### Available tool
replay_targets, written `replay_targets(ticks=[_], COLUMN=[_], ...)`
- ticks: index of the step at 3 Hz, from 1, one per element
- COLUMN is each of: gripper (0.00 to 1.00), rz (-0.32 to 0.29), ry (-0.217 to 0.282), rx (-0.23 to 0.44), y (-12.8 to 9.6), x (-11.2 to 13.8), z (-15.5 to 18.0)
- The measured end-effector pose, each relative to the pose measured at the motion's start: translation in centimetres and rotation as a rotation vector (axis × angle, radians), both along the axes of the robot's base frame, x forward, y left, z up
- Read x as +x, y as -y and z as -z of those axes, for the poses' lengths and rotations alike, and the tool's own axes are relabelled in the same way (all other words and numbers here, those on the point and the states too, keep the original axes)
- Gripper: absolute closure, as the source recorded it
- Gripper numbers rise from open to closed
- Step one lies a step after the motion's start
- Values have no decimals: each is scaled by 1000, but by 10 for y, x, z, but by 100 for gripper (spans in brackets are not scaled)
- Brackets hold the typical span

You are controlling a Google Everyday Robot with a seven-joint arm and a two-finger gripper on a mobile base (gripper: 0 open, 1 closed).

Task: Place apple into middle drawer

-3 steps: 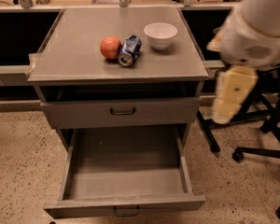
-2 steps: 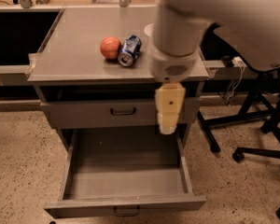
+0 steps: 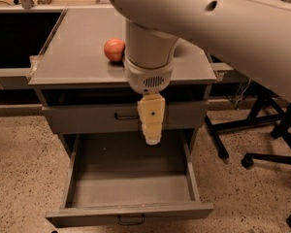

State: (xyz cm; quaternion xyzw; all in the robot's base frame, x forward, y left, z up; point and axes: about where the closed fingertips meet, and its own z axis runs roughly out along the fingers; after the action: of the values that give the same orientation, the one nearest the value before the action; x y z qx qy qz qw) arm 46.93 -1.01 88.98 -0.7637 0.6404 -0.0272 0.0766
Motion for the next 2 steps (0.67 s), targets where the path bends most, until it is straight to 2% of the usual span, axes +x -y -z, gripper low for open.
replay_targets(ticks=[1, 2], gripper=[0, 0], rz=[40, 131], ry=[9, 81], rx=[46, 123], y=[4, 39], x=[13, 83], z=[-7, -29])
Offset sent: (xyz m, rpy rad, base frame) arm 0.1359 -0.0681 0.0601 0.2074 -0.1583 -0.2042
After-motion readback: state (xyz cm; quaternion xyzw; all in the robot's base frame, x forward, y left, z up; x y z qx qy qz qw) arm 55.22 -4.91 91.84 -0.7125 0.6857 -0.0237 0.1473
